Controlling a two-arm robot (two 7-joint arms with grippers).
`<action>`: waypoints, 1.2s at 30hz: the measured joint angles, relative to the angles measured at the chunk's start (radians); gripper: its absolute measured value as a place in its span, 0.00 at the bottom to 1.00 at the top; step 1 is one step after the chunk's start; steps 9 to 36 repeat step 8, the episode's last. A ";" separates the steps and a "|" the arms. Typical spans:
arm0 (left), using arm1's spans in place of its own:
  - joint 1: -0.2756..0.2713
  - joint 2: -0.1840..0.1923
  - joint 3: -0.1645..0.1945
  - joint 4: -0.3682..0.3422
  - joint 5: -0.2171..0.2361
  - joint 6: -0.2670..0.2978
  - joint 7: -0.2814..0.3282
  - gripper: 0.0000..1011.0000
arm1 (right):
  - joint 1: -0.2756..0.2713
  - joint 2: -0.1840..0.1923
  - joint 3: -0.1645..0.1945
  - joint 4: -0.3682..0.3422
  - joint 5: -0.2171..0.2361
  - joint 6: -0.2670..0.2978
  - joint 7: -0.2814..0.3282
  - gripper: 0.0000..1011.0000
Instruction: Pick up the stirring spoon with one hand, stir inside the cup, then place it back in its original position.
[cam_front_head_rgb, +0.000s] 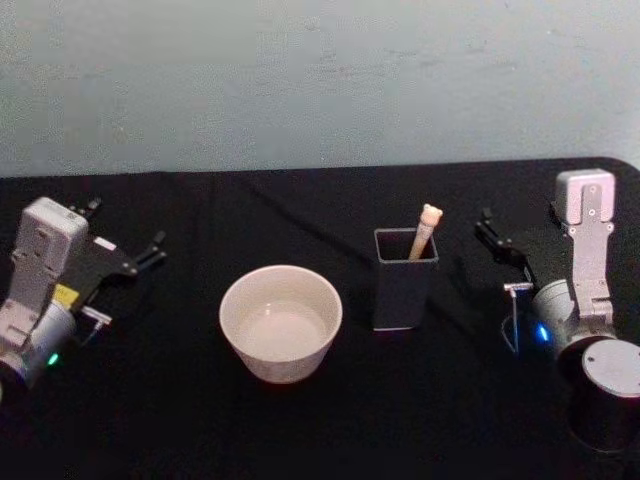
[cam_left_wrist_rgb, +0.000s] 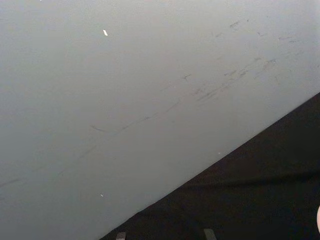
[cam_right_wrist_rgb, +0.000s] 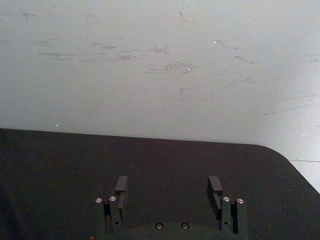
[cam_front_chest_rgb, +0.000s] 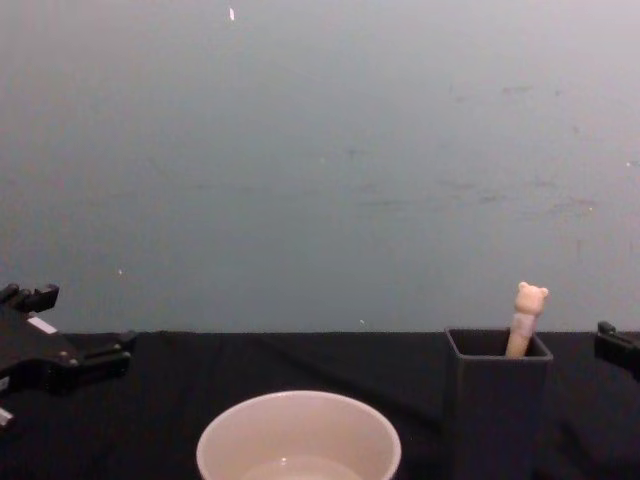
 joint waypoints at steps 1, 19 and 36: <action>0.000 0.000 0.000 0.000 0.000 0.000 0.000 0.99 | 0.000 0.000 0.000 0.000 0.000 0.000 0.000 0.99; 0.000 0.000 0.000 0.000 0.000 0.000 0.000 0.99 | 0.000 0.000 0.000 0.000 0.000 0.000 0.000 0.99; 0.000 0.000 0.000 0.000 0.000 0.000 0.000 0.99 | 0.000 0.000 0.000 0.000 0.000 0.000 0.000 0.99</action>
